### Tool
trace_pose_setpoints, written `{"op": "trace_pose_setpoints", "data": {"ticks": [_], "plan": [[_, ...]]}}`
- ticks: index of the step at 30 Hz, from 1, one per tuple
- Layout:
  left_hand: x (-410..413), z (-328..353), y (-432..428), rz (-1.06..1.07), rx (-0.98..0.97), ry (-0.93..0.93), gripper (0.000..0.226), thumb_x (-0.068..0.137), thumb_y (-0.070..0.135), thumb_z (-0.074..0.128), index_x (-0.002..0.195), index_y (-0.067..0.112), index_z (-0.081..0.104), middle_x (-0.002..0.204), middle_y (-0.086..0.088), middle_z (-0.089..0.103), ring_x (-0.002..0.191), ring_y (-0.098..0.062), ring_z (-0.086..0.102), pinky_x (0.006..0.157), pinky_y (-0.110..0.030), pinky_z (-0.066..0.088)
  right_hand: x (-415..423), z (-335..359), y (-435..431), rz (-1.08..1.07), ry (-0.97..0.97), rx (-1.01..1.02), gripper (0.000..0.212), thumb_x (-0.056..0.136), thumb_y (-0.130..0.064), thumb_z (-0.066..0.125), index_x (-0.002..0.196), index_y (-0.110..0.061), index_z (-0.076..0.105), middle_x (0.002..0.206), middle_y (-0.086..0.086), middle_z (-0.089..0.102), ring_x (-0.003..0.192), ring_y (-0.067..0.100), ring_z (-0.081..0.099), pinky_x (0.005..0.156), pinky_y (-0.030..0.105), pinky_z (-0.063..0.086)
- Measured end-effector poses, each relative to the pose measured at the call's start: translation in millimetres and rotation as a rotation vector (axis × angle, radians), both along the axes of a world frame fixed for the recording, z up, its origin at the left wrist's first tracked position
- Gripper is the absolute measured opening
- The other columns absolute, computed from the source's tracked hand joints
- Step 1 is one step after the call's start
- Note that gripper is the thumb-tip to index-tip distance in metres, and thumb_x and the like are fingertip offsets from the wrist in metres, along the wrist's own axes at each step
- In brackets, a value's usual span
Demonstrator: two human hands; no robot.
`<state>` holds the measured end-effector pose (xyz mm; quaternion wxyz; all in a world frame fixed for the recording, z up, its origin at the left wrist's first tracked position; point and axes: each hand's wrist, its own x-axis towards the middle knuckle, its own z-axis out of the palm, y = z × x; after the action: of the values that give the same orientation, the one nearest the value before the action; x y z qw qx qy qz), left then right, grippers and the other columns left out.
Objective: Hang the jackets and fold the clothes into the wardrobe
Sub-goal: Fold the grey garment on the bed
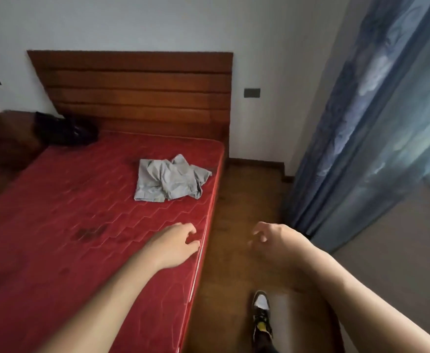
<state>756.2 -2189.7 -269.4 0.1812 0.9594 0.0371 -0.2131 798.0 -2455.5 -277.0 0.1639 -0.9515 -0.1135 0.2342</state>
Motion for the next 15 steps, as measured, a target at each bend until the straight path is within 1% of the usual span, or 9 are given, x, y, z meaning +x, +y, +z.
{"op": "trace_pose_setpoints", "data": {"ticks": [2,4,6,7,11,15], "plan": [[36.2,-4.2,0.7,0.080,-0.002,0.010,0.044,0.097,0.049,0.052,0.138,0.030,0.053,0.134,0.008,0.056,0.119,-0.014,0.057,0.102,-0.037,0.047,57.6,-0.6,2.0,0.095,-0.002,0.010,0.037,0.092,-0.052,0.057,0.124,-0.034,0.061,0.118,-0.007,0.069,0.108,0.021,0.067,0.092,0.036,0.054],[68.3,-3.5,0.9,0.163,-0.017,0.033,0.043,0.098,0.047,0.052,0.138,0.029,0.052,0.136,0.007,0.055,0.119,-0.014,0.057,0.103,-0.036,0.047,108.6,11.7,7.3,0.252,0.006,-0.058,0.037,0.101,-0.045,0.051,0.133,-0.030,0.060,0.131,-0.006,0.064,0.117,0.022,0.063,0.098,0.037,0.052],[100.3,-3.6,3.1,0.237,-0.033,0.035,0.042,0.099,0.046,0.052,0.138,0.029,0.052,0.138,0.007,0.054,0.121,-0.015,0.057,0.104,-0.037,0.047,156.7,24.9,14.9,0.390,-0.022,-0.096,0.037,0.106,-0.040,0.046,0.139,-0.027,0.058,0.141,-0.006,0.057,0.125,0.021,0.059,0.103,0.034,0.049],[116.3,-4.0,5.5,0.276,-0.040,0.035,0.042,0.099,0.046,0.053,0.138,0.029,0.052,0.140,0.006,0.054,0.122,-0.015,0.057,0.104,-0.038,0.047,181.0,28.6,19.9,0.403,-0.023,-0.076,0.037,0.106,-0.040,0.047,0.139,-0.026,0.058,0.141,-0.006,0.058,0.125,0.021,0.059,0.102,0.033,0.049],[168.9,-9.2,16.1,0.394,-0.054,0.039,0.043,0.099,0.047,0.053,0.138,0.030,0.052,0.140,0.005,0.057,0.120,-0.016,0.058,0.102,-0.038,0.048,262.7,21.5,47.0,0.413,0.046,-0.005,0.037,0.100,-0.047,0.052,0.130,-0.027,0.058,0.129,-0.003,0.065,0.120,0.023,0.062,0.100,0.037,0.050],[216.1,-19.5,34.8,0.463,-0.029,0.051,0.047,0.099,0.049,0.052,0.141,0.028,0.050,0.142,0.005,0.056,0.123,-0.017,0.058,0.102,-0.037,0.048,334.9,6.1,83.7,0.480,0.093,-0.032,0.042,0.095,-0.052,0.053,0.133,-0.033,0.056,0.133,-0.002,0.064,0.123,0.022,0.060,0.101,0.043,0.051]]}}
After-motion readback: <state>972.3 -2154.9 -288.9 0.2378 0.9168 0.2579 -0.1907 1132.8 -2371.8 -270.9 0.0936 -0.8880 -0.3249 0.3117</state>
